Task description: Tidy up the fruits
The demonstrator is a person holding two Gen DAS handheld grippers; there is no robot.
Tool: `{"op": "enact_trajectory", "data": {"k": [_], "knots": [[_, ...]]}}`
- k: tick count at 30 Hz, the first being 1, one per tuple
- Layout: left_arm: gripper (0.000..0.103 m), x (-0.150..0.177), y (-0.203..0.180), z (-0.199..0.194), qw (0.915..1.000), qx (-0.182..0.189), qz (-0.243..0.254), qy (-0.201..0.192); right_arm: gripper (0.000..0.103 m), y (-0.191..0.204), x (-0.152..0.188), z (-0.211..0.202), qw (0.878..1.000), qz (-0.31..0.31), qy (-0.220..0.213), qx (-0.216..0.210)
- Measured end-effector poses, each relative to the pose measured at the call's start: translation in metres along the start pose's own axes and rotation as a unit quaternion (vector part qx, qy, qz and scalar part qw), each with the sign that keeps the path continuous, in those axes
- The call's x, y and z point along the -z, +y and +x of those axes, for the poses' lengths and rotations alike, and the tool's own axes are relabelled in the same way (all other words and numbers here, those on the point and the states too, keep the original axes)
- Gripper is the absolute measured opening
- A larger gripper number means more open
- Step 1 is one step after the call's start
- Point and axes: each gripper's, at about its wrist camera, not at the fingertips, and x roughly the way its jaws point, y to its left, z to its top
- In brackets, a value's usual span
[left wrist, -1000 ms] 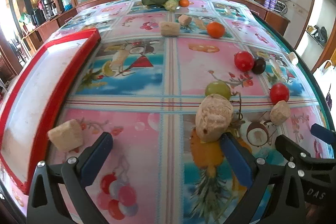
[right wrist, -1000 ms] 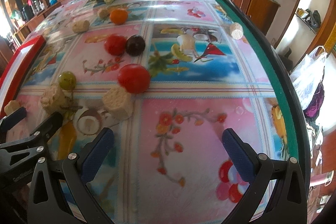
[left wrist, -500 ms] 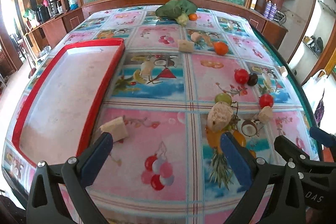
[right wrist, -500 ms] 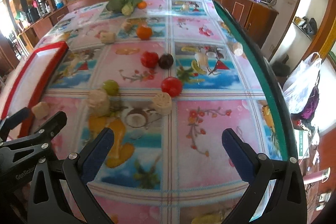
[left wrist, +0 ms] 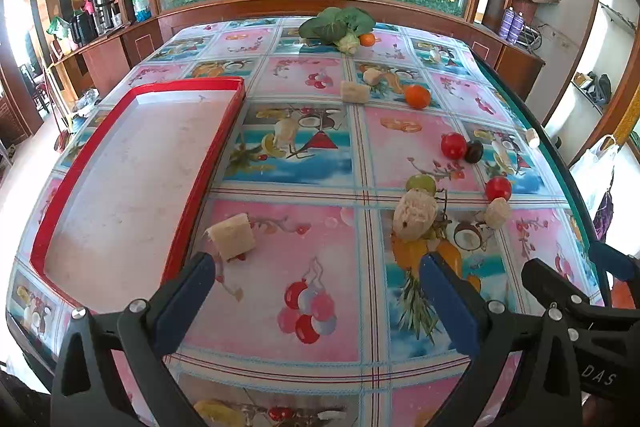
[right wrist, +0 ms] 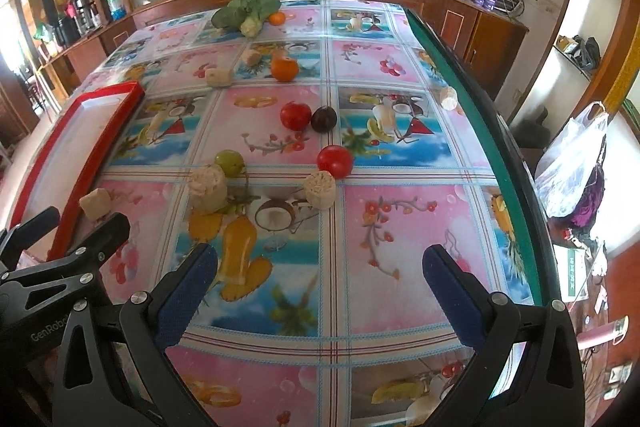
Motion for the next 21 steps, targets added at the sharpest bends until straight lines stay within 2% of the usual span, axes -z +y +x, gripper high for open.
{"op": "enact_trajectory", "data": {"k": [21], "knots": [[0.103,-0.0002,0.0035,0.0003,1.0000,-0.001,0.002,0.002,0.103,0.0040,-0.0002,-0.0013,1.000,-0.006,0.001,-0.001]]}}
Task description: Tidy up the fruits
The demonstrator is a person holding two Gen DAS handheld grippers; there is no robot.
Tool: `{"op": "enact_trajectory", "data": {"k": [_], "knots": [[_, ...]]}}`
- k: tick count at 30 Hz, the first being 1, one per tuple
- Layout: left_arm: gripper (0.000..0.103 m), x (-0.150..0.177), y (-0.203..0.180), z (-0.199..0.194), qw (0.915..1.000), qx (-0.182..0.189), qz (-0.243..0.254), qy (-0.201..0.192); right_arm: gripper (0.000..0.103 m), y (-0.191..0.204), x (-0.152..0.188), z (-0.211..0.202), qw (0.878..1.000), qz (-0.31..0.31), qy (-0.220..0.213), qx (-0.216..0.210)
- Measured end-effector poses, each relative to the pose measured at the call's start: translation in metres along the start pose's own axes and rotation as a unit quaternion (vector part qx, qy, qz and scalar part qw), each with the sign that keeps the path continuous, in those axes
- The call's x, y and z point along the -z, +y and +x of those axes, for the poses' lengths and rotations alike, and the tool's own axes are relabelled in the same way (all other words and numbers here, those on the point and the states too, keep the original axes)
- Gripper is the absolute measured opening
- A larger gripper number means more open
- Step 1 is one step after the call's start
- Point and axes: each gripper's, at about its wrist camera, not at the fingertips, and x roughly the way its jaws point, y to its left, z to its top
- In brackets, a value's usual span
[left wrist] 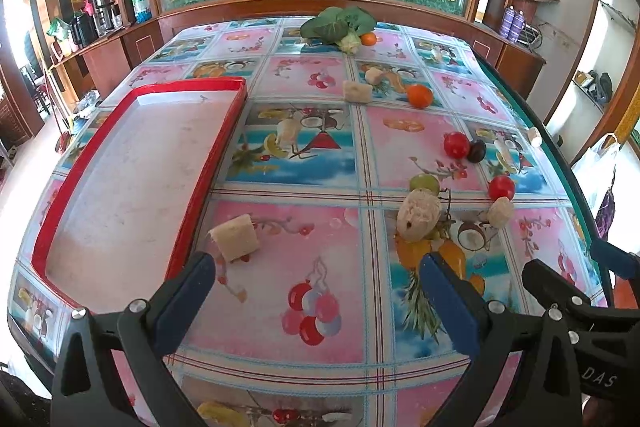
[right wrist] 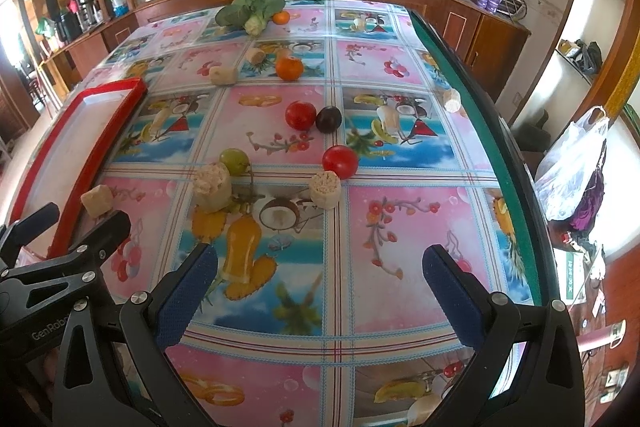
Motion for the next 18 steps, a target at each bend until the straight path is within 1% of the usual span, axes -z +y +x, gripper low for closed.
{"op": "enact_trajectory", "data": {"k": [9,12,15,18], "knots": [[0.103,-0.004,-0.008,0.011,0.9995,-0.008,0.026,0.014,0.103,-0.008,-0.002,0.013,1.000,-0.009,0.009,-0.015],[0.103,-0.004,-0.011,0.017,0.9988,-0.013,0.040,0.026,0.103,-0.014,-0.006,0.019,0.999,-0.018,0.011,-0.027],[0.103,-0.004,-0.013,0.019,0.9983,-0.011,0.049,0.030,0.103,-0.023,-0.010,0.027,0.999,-0.025,0.012,-0.038],[0.103,-0.004,-0.015,0.023,0.9977,-0.008,0.057,0.037,0.103,-0.033,-0.017,0.038,0.998,-0.019,0.009,-0.058]]}}
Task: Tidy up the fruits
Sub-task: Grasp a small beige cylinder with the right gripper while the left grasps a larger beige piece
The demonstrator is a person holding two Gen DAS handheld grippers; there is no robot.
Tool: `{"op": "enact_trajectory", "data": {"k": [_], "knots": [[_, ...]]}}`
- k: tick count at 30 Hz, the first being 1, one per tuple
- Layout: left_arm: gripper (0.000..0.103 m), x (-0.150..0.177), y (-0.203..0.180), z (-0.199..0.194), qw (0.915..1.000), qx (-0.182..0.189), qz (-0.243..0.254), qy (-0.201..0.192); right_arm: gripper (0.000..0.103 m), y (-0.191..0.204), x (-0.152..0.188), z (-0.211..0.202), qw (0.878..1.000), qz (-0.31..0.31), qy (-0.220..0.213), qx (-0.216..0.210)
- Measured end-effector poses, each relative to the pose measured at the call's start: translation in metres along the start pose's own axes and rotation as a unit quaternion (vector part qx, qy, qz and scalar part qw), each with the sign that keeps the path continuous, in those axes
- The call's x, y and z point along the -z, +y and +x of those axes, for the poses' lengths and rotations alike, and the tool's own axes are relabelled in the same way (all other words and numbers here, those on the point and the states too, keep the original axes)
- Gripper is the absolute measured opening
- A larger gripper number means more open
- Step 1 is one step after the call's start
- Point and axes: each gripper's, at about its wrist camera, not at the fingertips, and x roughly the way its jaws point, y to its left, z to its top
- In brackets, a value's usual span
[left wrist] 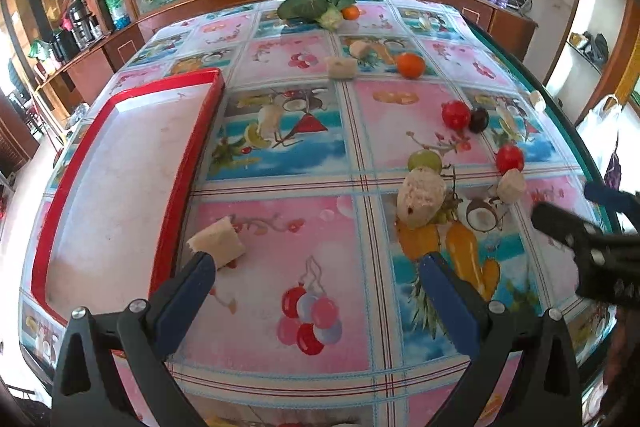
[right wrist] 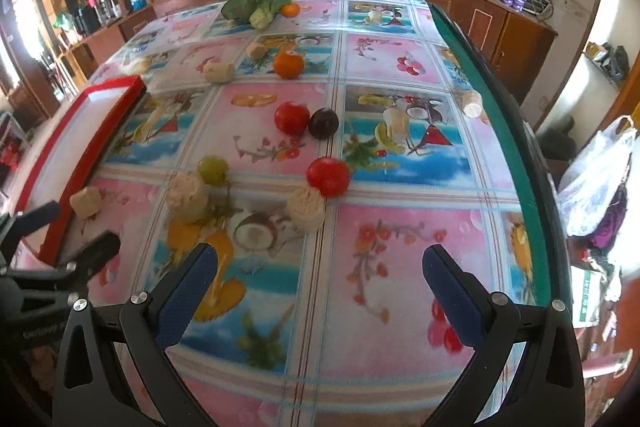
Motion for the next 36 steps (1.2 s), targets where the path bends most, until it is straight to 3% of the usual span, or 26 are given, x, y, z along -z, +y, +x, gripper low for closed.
{"op": "enact_trajectory", "data": {"k": [2,5,7,9,13,17,23,27,31,32,34,36], "knots": [[0.103,-0.001,-0.001,0.002,1.0000,0.003,0.002,0.006,0.103,-0.001,-0.005,0.008,1.000,-0.002,0.003,-0.007],[0.103,-0.002,-0.001,0.005,0.9999,0.007,0.003,0.013,0.094,0.002,-0.012,0.022,1.000,-0.017,0.011,-0.011],[0.103,-0.004,-0.003,0.006,0.9999,0.009,0.005,0.013,0.084,0.004,-0.015,0.032,0.999,-0.023,0.021,-0.013],[0.103,-0.006,-0.005,0.006,0.9998,0.009,0.009,0.012,0.065,0.003,-0.016,0.041,0.999,-0.023,0.036,-0.022],[0.103,-0.012,-0.011,0.010,0.9997,0.015,0.015,0.015,0.049,0.001,-0.015,0.051,0.998,-0.024,0.046,-0.027],[0.103,-0.018,-0.019,0.016,0.9991,0.028,0.021,0.025,0.026,0.000,-0.016,0.051,0.998,-0.035,0.041,-0.034],[0.102,-0.030,-0.038,0.027,0.9970,0.057,0.039,0.034,0.025,-0.008,-0.014,0.042,0.999,-0.034,0.027,-0.032],[0.087,-0.037,-0.048,0.044,0.9940,0.077,0.051,0.059,0.025,-0.019,-0.009,0.034,0.999,-0.020,0.026,-0.033],[0.062,-0.039,-0.052,0.059,0.9922,0.081,0.058,0.075,0.025,-0.024,-0.003,0.031,0.999,-0.013,0.027,-0.034],[0.051,-0.040,-0.053,0.058,0.9928,0.080,0.062,0.064,0.025,-0.025,-0.002,0.031,0.999,-0.012,0.026,-0.034],[0.039,-0.041,-0.054,0.057,0.9922,0.088,0.065,0.060,0.025,-0.026,0.001,0.030,0.999,-0.010,0.026,-0.036],[0.036,-0.041,-0.050,0.057,0.9919,0.097,0.054,0.061,0.025,-0.027,0.002,0.030,0.999,-0.007,0.026,-0.038]]}}
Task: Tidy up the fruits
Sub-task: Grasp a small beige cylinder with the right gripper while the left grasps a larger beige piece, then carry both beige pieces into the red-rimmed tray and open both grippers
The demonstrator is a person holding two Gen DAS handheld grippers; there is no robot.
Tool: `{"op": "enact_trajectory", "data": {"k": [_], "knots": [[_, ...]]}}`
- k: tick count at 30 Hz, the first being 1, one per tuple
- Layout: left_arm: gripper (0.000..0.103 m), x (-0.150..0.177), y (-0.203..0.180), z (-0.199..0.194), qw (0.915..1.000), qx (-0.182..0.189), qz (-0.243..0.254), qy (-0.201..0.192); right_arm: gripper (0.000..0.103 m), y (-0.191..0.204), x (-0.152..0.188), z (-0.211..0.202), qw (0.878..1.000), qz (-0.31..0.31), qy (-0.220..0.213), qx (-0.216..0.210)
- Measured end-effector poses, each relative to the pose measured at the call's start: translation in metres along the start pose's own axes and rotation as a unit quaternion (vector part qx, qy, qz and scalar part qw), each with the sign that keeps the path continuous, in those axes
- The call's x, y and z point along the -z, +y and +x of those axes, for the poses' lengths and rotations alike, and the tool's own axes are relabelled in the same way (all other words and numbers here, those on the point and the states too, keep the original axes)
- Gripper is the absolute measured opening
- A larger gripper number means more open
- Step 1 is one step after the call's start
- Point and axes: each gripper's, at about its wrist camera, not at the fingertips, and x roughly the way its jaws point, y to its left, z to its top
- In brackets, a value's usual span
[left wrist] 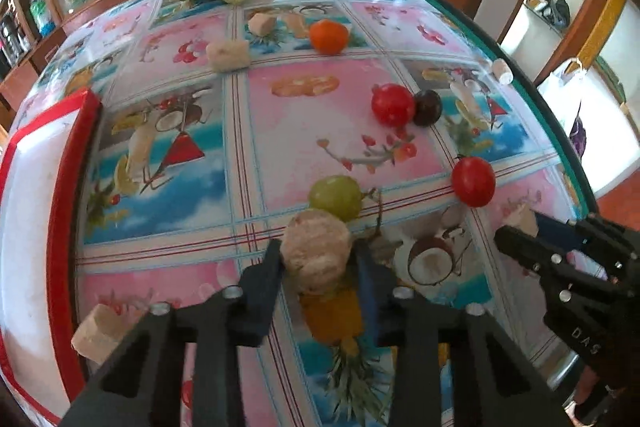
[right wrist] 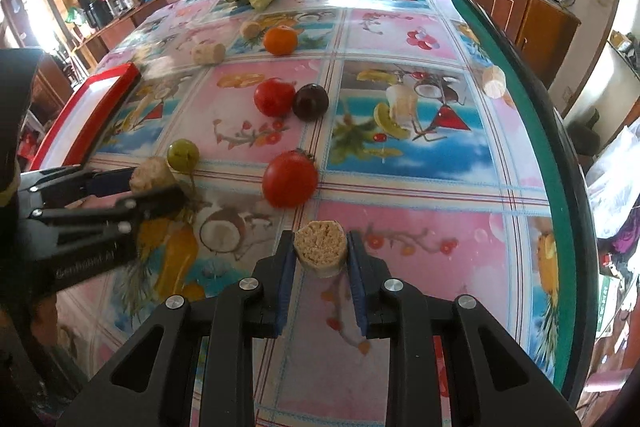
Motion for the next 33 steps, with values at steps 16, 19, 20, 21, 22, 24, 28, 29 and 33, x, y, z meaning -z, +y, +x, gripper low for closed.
{"op": "enact_trajectory", "data": {"k": [16,19,20,21,22,24,28,29,33], "knots": [[0.036,0.031,0.021,-0.037,0.9977,0.061,-0.030,-0.006,0.025,0.022,0.009,-0.014,1.000,-0.016,-0.005,0.000],[0.036,0.034,0.028,-0.044,0.9972,0.063,-0.037,-0.012,0.025,0.032,0.010,-0.014,1.000,-0.021,-0.001,-0.001],[0.036,0.036,0.030,-0.047,0.9971,0.064,-0.039,-0.014,0.025,0.035,0.009,-0.014,1.000,-0.022,-0.001,-0.002],[0.036,0.037,0.033,-0.049,0.9970,0.064,-0.041,-0.017,0.025,0.039,0.009,-0.014,1.000,-0.023,-0.001,-0.004],[0.036,0.038,0.036,-0.052,0.9969,0.063,-0.043,-0.020,0.025,0.045,0.008,-0.014,1.000,-0.027,-0.002,-0.005],[0.036,0.041,0.044,-0.058,0.9965,0.062,-0.050,-0.026,0.025,0.057,0.005,-0.016,0.999,-0.035,-0.005,-0.011],[0.036,0.046,0.065,-0.070,0.9953,0.057,-0.069,-0.037,0.025,0.083,-0.003,-0.018,0.998,-0.052,-0.011,-0.026],[0.036,0.047,0.071,-0.073,0.9948,0.056,-0.075,-0.041,0.025,0.090,-0.005,-0.018,0.998,-0.058,-0.012,-0.030],[0.036,0.053,0.096,-0.087,0.9922,0.047,-0.100,-0.058,0.025,0.123,-0.015,-0.017,0.995,-0.083,-0.016,-0.049]]}}
